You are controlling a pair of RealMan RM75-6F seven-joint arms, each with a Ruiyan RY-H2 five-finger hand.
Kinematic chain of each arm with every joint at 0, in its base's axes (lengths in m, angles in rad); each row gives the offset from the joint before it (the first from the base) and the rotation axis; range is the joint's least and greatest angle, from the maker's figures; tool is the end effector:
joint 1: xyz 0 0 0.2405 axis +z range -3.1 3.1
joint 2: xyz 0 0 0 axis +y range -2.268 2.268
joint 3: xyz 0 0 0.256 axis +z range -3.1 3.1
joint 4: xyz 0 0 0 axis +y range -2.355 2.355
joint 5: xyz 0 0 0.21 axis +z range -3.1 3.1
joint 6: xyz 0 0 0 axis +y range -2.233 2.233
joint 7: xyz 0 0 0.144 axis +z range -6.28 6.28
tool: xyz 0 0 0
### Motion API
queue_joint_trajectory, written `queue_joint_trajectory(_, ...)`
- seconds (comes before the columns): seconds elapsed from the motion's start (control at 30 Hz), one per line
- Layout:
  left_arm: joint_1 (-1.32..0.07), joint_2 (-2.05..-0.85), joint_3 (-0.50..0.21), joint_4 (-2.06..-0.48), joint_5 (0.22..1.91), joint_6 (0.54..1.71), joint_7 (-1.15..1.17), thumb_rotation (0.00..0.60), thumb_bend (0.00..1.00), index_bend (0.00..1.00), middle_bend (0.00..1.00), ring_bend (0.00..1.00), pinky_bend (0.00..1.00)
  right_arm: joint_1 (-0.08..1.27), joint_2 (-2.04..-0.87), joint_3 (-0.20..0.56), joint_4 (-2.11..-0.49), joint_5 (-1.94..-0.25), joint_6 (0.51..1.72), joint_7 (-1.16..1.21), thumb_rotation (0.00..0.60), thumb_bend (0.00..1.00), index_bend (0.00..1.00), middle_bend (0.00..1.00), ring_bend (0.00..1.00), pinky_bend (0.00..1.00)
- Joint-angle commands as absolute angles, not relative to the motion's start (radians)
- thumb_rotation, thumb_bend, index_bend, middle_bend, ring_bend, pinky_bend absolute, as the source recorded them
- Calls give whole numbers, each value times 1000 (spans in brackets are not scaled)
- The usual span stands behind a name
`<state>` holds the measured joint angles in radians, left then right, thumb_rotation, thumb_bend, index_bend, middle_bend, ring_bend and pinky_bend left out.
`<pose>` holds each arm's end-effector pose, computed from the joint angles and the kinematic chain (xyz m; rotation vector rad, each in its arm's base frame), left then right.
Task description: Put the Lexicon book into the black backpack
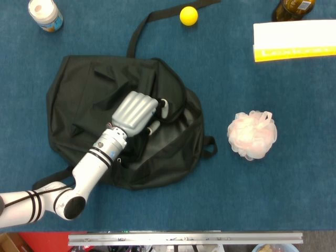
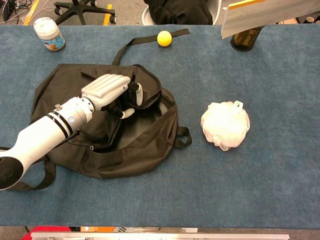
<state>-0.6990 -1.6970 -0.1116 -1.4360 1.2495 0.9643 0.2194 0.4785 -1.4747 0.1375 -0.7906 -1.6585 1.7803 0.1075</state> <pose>-0.1341 0.2999 -0.0693 -1.9766 -1.0838 -1.0331 -0.2676 -0.3165 0.1608 1.4842 -0.0448 1.2293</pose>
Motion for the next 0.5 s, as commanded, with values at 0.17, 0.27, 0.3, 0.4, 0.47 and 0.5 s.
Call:
queue_joint_trajectory(0.17,-684,-1684,-121,-1419,1270,994,172,600,392,486,587,660,892,472,-1461,137,-816,-1664,1791,101,600,346,824,732,487,466)
queue_joint_trajectory(0.27,-678,-1687,-120,-1411,1290,1014,165,600,467,571,674,727,955,469,-1456,138,-828,-1667,1795,97,600,347,829,733,488,467)
queue_joint_trajectory(0.3,-676,-1688,-121,-1411,1295,1023,162,600,491,605,720,757,978,467,-1454,137,-833,-1668,1798,95,600,347,829,734,488,467)
queue_joint_trajectory(0.4,-669,-1680,-126,-1421,1304,1043,157,600,533,700,814,810,1000,461,-1449,134,-844,-1673,1804,93,600,347,829,736,490,469)
queue_joint_trajectory(0.47,-665,-1668,-133,-1435,1304,1054,158,600,537,726,838,818,1000,459,-1445,134,-850,-1675,1806,94,600,347,830,737,491,471)
queue_joint_trajectory(0.5,-662,-1658,-140,-1447,1302,1062,159,600,537,730,842,819,1000,457,-1442,133,-858,-1674,1804,97,600,347,830,738,491,472)
